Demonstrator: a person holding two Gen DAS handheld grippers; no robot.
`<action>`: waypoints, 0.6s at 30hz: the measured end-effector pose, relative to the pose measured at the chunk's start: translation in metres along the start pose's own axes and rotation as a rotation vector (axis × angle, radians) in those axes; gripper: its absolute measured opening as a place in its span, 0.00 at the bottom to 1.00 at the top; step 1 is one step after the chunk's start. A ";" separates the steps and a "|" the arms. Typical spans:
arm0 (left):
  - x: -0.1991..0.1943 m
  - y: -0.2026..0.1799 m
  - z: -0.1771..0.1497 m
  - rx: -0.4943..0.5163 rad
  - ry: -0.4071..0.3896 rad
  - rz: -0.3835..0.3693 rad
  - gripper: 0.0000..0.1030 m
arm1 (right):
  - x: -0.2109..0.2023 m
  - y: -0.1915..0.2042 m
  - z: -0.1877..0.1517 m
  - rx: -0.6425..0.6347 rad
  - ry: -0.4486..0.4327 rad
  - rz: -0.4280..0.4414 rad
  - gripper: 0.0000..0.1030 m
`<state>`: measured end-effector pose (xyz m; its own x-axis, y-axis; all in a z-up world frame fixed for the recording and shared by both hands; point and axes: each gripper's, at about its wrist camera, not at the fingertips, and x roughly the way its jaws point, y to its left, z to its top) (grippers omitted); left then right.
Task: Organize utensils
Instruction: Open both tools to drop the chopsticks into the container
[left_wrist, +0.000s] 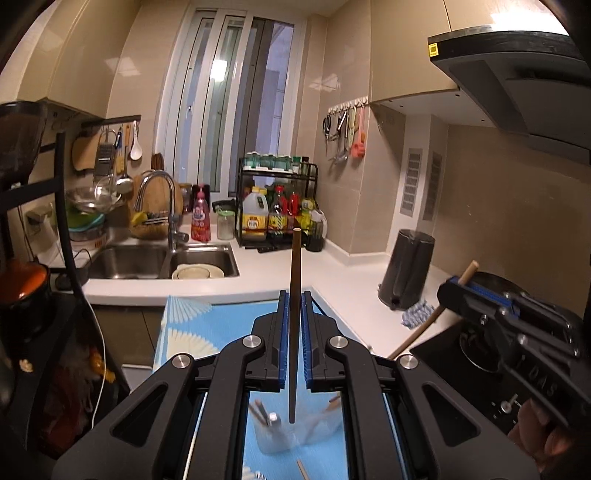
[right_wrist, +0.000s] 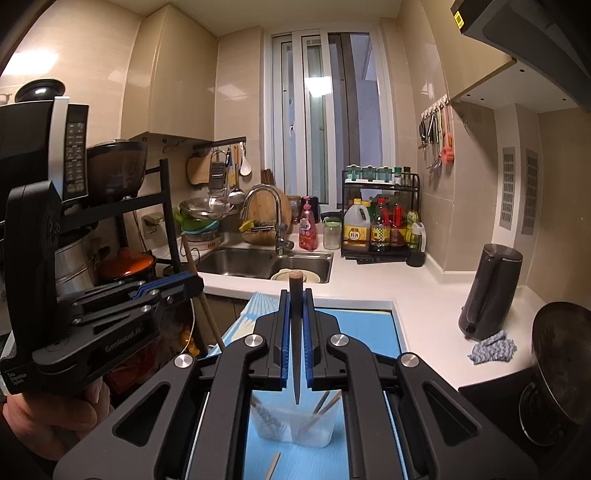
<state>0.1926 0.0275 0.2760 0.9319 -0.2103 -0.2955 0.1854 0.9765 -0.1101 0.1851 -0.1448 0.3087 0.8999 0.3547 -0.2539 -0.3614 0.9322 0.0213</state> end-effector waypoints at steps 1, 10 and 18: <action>0.006 0.000 0.001 -0.003 -0.001 -0.003 0.06 | 0.007 -0.001 0.000 0.002 0.000 -0.006 0.06; 0.084 0.009 -0.059 -0.010 0.171 0.003 0.06 | 0.077 -0.015 -0.055 0.030 0.136 -0.026 0.06; 0.070 0.013 -0.070 0.010 0.193 0.000 0.35 | 0.081 -0.021 -0.080 0.046 0.195 -0.044 0.16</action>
<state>0.2390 0.0225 0.1874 0.8548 -0.2147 -0.4724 0.1896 0.9767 -0.1008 0.2460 -0.1411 0.2108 0.8483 0.2973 -0.4382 -0.3073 0.9503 0.0497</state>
